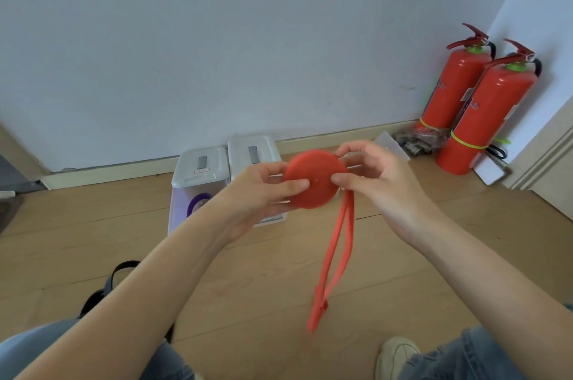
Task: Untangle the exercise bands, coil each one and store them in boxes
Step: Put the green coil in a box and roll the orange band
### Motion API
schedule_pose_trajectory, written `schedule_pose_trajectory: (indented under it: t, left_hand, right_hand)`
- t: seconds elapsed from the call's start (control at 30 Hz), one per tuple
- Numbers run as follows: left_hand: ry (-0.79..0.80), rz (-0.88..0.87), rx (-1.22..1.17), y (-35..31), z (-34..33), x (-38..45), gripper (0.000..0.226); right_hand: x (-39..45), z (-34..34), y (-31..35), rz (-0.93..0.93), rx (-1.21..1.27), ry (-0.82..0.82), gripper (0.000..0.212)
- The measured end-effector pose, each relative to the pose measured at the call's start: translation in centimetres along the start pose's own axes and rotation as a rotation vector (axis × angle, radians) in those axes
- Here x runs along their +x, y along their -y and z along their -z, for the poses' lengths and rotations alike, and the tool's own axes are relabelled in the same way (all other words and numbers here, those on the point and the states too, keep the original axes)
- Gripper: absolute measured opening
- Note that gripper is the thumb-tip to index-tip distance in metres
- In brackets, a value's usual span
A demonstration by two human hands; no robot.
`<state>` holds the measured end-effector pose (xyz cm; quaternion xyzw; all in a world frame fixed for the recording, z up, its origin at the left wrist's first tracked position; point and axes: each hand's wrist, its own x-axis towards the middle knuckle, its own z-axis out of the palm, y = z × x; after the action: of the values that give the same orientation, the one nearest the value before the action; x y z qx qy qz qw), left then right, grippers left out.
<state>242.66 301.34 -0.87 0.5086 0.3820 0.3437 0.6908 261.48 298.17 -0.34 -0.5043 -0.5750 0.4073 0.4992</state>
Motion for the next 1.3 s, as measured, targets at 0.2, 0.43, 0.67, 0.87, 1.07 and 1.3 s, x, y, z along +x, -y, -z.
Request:
schedule_pose_trajectory:
  t: [0.2, 0.43, 0.67, 0.87, 1.07, 1.3]
  left_hand:
    - [0.102, -0.007, 0.308, 0.0, -0.2, -0.3, 0.028]
    - [-0.060, -0.097, 0.033, -0.8, 0.9, 0.0, 0.025]
    - [-0.112, -0.050, -0.304, -0.1, -0.3, 0.1, 0.024]
    - [-0.071, -0.062, -0.400, -0.4, -0.7, 0.4, 0.030]
    - [-0.073, -0.060, -0.411, 0.2, -1.0, 0.5, 0.039]
    - [0.044, -0.031, 0.151, -1.2, 0.6, -0.2, 0.019]
  right_hand:
    - [-0.4, -0.3, 0.2, 0.105, -0.122, 0.084, 0.033]
    - [0.3, 0.3, -0.3, -0.057, 0.199, -0.007, 0.018]
    - [0.0, -0.6, -0.5, -0.041, 0.210, -0.009, 0.023]
    - [0.3, -0.1, 0.1, -0.094, 0.468, 0.011, 0.028]
    - [0.1, -0.7, 0.3, -0.093, 0.305, -0.012, 0.040]
    - [-0.2, -0.4, 1.0, 0.107, -0.193, 0.144, 0.041]
